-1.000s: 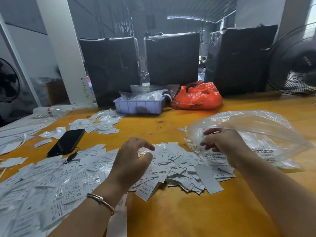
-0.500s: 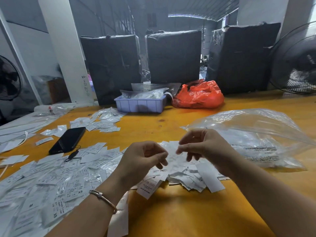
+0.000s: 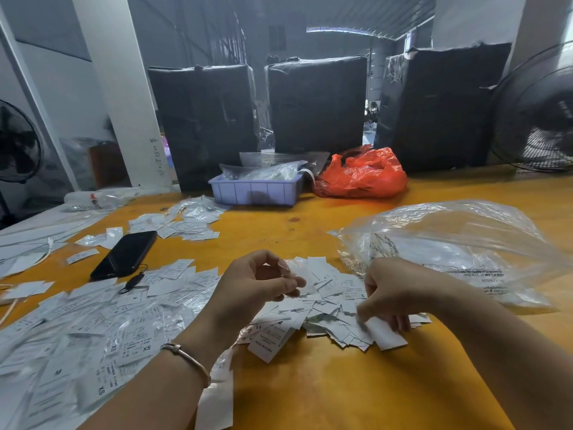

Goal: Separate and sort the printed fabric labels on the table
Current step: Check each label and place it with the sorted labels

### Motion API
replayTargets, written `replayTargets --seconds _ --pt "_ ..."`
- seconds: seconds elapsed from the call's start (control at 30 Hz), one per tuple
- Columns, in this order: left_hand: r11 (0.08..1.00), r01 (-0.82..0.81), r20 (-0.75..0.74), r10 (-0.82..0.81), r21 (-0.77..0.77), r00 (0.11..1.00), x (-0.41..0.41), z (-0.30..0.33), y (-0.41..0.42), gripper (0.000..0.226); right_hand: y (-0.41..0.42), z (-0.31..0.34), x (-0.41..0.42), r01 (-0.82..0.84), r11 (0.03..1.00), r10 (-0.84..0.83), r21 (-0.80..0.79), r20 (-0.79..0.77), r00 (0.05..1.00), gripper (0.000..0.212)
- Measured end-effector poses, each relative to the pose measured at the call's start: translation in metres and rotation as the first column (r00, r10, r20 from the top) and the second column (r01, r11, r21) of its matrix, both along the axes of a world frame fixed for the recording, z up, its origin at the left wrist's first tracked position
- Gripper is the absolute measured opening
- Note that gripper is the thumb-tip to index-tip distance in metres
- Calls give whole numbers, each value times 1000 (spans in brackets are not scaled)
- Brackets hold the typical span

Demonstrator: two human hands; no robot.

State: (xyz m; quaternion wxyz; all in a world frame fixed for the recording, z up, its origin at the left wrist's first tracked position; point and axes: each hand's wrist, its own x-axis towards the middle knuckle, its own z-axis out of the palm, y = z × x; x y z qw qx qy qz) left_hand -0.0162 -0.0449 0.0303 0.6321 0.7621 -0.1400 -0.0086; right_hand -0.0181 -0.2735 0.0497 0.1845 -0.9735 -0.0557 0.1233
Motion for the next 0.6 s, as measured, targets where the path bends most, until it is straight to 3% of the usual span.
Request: replayTargets --seconds 0.17,0.27,0.4,0.47,0.53,0.6 --pt "987 47 -117 -66 -157 991 1 1 2 49 2 -2 1 -10 1000 11 -26 43 999 21" --pt "971 95 -161 -132 -219 978 1 2 2 45 3 -3 1 2 1000 0 -30 77 997 22" --pt "967 93 -196 -141 -237 970 1 2 3 23 -4 1 3 40 999 -42 24 99 994 12" --pt "971 112 -183 -152 -211 971 1 2 4 14 -6 7 4 72 989 -94 132 163 982 14" --pt "977 122 -151 -149 -172 977 1 1 4 10 -4 11 4 7 942 -132 336 350 928 18" --pt "981 111 -116 -130 -159 985 0 2 4 19 2 13 1 -160 749 -197 643 447 873 19"
